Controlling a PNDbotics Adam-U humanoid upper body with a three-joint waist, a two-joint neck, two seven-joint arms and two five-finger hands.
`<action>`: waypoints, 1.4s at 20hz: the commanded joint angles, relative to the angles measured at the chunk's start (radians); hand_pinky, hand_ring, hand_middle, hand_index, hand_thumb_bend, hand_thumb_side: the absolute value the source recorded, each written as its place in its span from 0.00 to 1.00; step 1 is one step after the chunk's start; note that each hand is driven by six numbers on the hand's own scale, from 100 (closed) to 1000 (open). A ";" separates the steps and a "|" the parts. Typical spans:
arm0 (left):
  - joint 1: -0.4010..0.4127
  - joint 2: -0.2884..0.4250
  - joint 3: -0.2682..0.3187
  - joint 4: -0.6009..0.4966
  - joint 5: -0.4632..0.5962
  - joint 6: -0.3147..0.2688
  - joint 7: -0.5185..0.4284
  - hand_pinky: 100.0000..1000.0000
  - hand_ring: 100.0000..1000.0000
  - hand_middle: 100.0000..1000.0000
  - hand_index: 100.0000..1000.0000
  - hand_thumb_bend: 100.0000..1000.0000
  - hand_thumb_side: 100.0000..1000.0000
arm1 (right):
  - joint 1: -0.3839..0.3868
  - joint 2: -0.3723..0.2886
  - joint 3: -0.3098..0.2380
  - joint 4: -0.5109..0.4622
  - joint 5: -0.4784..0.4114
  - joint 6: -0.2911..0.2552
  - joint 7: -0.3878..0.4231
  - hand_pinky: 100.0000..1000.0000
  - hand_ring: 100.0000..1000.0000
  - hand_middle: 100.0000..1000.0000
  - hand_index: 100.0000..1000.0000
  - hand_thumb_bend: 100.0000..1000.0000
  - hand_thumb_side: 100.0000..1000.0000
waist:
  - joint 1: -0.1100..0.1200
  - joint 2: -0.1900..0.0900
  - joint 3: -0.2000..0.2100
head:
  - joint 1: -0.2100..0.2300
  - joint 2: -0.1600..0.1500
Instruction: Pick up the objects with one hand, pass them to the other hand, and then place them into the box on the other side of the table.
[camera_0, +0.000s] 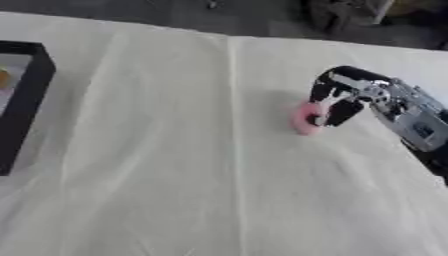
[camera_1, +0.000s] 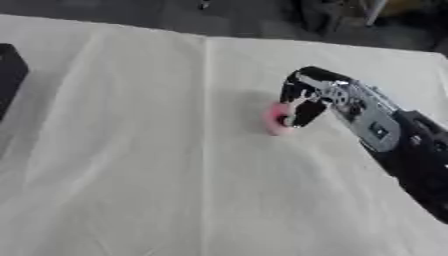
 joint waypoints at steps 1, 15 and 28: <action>-0.005 0.008 0.011 -0.018 -0.007 -0.002 0.003 0.92 0.67 0.73 0.87 0.44 0.69 | -0.005 -0.017 -0.001 0.004 -0.015 -0.001 0.020 0.72 0.69 0.53 0.61 0.31 0.00 | 0.003 -0.014 0.001 | 0.001 0.005; -0.001 0.001 0.010 -0.018 -0.008 0.007 0.001 0.92 0.67 0.72 0.87 0.43 0.70 | -0.002 -0.008 -0.003 0.011 0.048 0.006 -0.008 0.73 0.70 0.56 0.73 0.26 0.00 | 0.002 -0.014 0.000 | 0.004 -0.002; 0.007 0.000 0.013 -0.018 -0.015 0.018 0.000 0.94 0.67 0.72 0.85 0.42 0.71 | 0.011 -0.014 -0.014 -0.014 0.073 0.002 -0.026 0.74 0.71 0.58 0.78 0.22 0.00 | 0.003 -0.015 -0.005 | 0.006 -0.005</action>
